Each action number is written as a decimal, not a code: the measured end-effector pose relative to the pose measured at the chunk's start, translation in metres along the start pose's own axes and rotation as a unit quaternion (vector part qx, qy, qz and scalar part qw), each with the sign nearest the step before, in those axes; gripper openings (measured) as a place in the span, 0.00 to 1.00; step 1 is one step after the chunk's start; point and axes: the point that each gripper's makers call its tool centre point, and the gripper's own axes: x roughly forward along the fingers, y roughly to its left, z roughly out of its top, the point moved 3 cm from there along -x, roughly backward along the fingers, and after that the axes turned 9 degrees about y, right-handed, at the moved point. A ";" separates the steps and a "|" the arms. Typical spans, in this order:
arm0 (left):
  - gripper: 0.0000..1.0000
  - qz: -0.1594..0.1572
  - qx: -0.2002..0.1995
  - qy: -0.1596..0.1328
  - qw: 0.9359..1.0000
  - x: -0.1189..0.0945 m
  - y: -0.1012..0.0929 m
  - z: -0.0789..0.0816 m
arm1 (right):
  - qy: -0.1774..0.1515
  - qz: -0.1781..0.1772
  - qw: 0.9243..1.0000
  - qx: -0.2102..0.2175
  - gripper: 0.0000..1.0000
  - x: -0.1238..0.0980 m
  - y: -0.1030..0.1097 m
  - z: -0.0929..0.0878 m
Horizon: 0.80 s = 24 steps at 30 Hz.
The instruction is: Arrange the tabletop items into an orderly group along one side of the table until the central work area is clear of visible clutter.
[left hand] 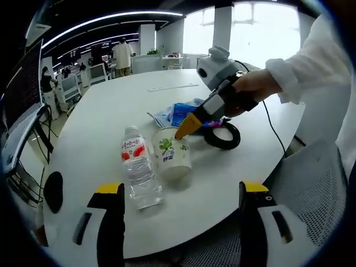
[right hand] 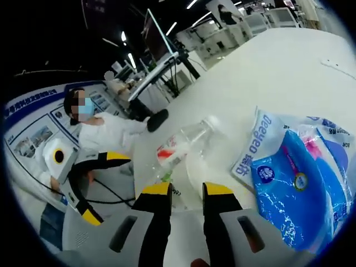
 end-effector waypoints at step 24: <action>0.85 -0.006 0.019 0.010 1.000 0.001 -0.005 -0.003 | -0.053 0.079 0.992 0.081 0.00 -0.019 0.035 -0.007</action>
